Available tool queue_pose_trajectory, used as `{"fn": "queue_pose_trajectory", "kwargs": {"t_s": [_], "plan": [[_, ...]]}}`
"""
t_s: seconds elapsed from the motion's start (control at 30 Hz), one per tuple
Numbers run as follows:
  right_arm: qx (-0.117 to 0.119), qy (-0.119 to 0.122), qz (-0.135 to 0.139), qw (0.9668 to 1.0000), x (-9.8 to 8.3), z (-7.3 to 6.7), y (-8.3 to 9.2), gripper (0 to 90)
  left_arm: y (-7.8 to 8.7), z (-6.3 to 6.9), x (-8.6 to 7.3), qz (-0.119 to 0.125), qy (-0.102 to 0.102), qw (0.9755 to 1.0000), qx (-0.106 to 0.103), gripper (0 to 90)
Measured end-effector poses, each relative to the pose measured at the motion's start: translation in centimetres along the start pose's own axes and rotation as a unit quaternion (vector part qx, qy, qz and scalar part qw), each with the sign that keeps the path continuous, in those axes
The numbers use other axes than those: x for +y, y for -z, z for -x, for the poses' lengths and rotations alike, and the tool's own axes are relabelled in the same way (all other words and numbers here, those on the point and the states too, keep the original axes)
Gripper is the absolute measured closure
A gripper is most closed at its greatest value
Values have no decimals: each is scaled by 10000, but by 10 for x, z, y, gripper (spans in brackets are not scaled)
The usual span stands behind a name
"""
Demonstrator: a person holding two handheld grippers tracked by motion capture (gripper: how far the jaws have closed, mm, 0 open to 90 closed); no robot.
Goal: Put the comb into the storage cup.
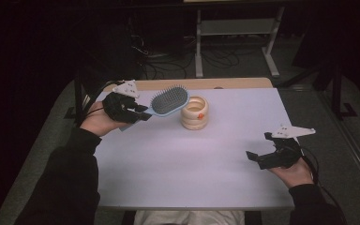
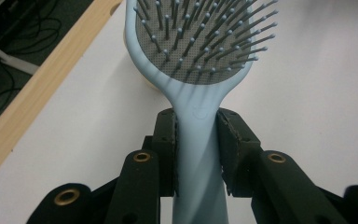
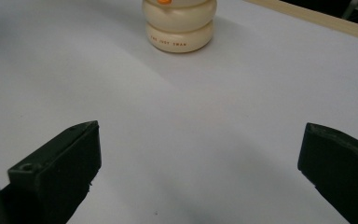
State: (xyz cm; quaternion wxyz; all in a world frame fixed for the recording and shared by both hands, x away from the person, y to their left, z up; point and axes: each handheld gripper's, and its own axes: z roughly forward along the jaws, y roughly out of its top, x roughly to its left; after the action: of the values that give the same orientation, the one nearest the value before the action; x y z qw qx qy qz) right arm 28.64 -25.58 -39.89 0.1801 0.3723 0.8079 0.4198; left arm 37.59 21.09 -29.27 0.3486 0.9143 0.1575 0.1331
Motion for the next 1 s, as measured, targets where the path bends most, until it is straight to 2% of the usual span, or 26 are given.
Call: {"fn": "queue_pose_trajectory", "kwargs": {"t_s": [0.17, 0.43, 0.67, 0.9, 1.0], "plan": [[66, 29, -3, 10000, 6, -2, 0, 0, -1, 1, 8, 44, -57, 10000, 26, 698], [337, 152, 72, 9993, 26, -11, 2, 0, -4, 3, 18, 186, -51, 9998, 46, 698], [629, 212, 154, 9977, 47, -16, 3, 0, -5, 2, 20, 347, 1, 9994, 90, 698], [755, 357, 142, 9964, 70, -22, -1, 0, -11, 4, 23, 397, 37, 9990, 212, 698], [775, 447, 99, 9959, 80, -23, -3, 0, -15, 6, 24, 436, 8, 9989, 190, 698]]}}
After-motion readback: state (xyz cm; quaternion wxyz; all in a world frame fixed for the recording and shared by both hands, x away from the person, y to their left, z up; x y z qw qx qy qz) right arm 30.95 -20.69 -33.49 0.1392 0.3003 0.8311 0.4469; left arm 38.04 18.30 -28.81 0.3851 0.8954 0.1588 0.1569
